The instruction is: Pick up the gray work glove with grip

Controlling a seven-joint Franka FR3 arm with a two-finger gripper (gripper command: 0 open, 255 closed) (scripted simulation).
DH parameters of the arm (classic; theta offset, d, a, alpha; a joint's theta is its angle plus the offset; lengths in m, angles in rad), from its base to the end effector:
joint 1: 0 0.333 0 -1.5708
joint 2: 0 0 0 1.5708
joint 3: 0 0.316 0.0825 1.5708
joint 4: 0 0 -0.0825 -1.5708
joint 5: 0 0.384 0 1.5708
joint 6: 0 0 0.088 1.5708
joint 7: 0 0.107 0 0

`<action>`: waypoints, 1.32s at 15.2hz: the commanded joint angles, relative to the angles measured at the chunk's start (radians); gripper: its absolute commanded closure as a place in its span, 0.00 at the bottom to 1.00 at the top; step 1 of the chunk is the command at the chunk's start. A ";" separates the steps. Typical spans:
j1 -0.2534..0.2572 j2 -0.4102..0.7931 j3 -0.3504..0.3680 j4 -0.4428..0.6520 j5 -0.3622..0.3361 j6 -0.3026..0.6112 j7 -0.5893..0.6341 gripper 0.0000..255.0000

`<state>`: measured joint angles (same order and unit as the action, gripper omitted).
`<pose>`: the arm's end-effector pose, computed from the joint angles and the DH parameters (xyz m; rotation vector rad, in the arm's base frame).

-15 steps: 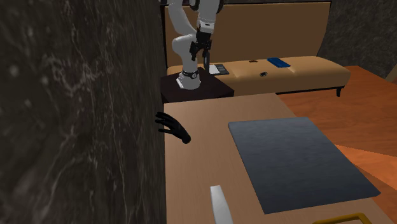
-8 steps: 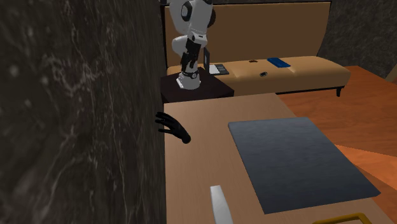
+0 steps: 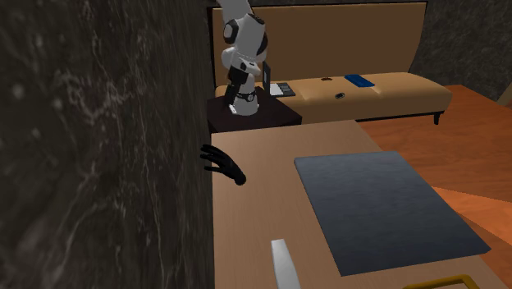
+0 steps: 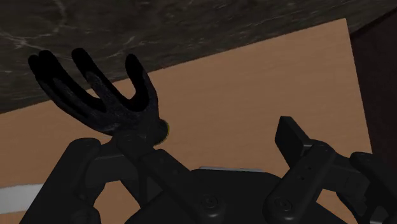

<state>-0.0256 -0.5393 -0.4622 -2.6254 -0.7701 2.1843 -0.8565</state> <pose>0.3368 -0.2041 0.4135 2.5033 1.1297 -0.2365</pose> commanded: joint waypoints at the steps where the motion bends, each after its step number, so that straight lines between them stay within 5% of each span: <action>1: 0.002 0.076 -0.046 0.027 -0.055 0.093 -0.058 0.00; 7: 0.019 0.313 -0.159 0.139 -0.154 0.353 -0.213 0.00; 13: 0.020 0.572 -0.221 0.286 -0.140 0.606 -0.391 0.00; 20: 0.010 0.667 -0.233 0.282 -0.205 0.699 -0.295 0.00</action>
<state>-0.0144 0.1102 -0.6931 -2.3457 -0.9663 2.8674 -1.1649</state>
